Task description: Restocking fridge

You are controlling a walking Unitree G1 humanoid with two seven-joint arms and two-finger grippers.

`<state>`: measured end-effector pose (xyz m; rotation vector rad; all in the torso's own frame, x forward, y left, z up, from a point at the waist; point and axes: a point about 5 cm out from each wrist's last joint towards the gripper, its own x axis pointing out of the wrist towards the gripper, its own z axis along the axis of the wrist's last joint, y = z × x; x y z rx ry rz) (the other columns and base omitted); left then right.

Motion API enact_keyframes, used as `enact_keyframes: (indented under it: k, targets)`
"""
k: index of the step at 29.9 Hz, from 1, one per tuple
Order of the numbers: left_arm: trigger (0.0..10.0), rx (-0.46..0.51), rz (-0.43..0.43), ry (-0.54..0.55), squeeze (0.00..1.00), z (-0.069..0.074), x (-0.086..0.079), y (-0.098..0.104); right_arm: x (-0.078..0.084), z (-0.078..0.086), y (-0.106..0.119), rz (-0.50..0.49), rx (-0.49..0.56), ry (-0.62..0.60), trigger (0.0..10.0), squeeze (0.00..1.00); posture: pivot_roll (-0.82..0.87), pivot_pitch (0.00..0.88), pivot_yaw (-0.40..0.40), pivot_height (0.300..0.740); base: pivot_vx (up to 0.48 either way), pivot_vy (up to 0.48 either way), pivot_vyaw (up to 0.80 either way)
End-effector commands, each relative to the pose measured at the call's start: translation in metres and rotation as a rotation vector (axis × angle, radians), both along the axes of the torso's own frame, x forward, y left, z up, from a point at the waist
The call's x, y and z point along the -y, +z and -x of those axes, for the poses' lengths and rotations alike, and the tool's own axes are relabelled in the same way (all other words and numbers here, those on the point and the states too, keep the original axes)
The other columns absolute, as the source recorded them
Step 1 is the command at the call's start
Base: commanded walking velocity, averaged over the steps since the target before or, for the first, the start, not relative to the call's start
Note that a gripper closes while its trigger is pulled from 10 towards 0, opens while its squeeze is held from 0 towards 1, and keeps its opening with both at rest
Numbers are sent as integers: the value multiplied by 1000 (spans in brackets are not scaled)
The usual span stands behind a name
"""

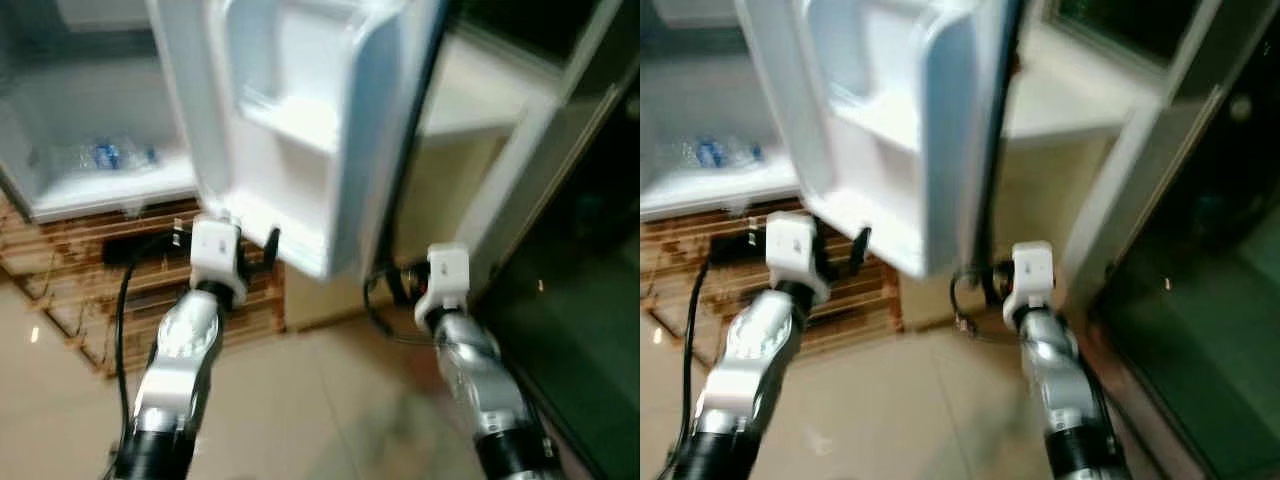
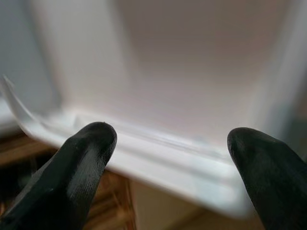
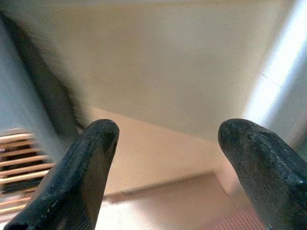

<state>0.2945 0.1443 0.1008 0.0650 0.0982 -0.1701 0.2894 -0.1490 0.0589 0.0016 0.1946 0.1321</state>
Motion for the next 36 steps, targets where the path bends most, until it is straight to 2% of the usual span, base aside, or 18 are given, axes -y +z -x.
enact_keyframes:
  k: [1,2,4,6,8,9,12,15,17,19,21,22,27,31,36]
  targets:
    - [10000,-129,-24,112,0,4,-27,-23,-5,-1,-1,-42,-11,8,10000,0,77,0,17,740,0,0,0]
    - [10000,-181,-22,134,0,6,-34,-32,-3,-1,-2,-51,-20,-1,10000,0,78,0,19,740,0,0,0]
    - [10000,-303,-85,198,0,12,-49,-53,4,-3,-5,-59,-41,-25,10000,0,79,0,22,740,0,0,0]
    - [10000,-411,-75,259,0,20,-65,-72,15,-10,-3,-44,-43,-66,10000,0,85,0,25,740,0,0,0]
    - [10000,-454,-67,293,0,26,-74,-82,24,-16,0,-17,-36,-98,10000,0,88,0,27,740,0,0,0]
    - [10000,-476,-94,300,0,29,-79,-87,29,-20,1,-8,-32,-114,10000,0,96,0,28,740,0,0,0]
    - [10000,-574,-131,293,0,38,-84,-108,39,-38,14,39,4,-130,10000,0,106,0,41,740,0,0,0]
    - [10000,-588,-164,221,0,39,-79,-118,46,-60,34,105,53,-147,10000,0,111,0,50,740,0,0,0]
    - [10000,-573,-161,213,0,37,-78,-117,47,-66,42,118,69,-153,10000,0,111,0,49,740,0,0,0]
    - [10000,-471,-170,141,0,29,-69,-104,48,-77,60,132,126,-156,10000,0,120,0,44,740,0,0,0]
    - [10000,-394,-183,87,0,26,-63,-94,46,-81,66,146,141,-154,10000,0,127,0,45,740,0,0,0]
    - [10000,-341,-153,49,0,26,-54,-87,47,-85,68,161,130,-179,10000,0,129,0,48,740,0,0,700]
    - [10000,-205,-125,-38,0,21,-32,-68,37,-93,75,103,141,-177,10000,0,143,0,26,740,69,0,418]
    - [10000,-43,-88,-87,0,8,-15,-36,20,-88,72,36,175,-133,10000,0,137,0,8,740,411,-69,0]
    - [10000,109,-37,-84,0,0,-3,2,-2,-74,58,27,198,-55,10000,0,102,0,-1,740,420,0,0]
